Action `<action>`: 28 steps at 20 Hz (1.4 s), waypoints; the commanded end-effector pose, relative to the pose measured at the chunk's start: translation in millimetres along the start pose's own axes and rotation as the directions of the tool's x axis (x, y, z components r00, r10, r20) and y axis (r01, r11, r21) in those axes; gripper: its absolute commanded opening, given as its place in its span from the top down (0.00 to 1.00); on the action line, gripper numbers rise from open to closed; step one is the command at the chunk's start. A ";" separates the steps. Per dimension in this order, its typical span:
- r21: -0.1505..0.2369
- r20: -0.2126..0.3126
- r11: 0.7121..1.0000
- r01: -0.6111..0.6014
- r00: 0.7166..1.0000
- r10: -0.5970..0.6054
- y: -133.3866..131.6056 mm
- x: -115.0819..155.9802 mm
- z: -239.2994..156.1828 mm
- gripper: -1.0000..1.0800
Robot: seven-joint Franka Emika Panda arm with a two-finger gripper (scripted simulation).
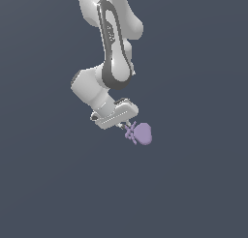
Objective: Pick up the object and move it to a goal position.
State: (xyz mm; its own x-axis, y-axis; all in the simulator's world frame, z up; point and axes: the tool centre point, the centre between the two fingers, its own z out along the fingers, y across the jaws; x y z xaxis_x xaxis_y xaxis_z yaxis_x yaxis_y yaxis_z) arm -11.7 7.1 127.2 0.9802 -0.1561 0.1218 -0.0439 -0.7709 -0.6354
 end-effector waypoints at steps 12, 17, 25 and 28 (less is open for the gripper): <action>-0.003 0.005 1.000 0.002 1.000 -0.002 -71.2 42.3 -140.7 1.00; -0.001 0.006 1.000 0.003 1.000 -0.003 -96.2 59.0 -191.3 1.00; 0.004 0.005 1.000 0.005 1.000 -0.005 -124.8 80.0 -249.7 1.00; 0.006 0.004 1.000 0.005 1.000 -0.005 -131.2 85.2 -262.8 1.00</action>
State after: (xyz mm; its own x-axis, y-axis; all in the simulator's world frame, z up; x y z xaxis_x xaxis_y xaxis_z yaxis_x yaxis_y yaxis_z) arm 25.6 -65.4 413.7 0.9810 -0.1500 0.1229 -0.0376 -0.7690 -0.6382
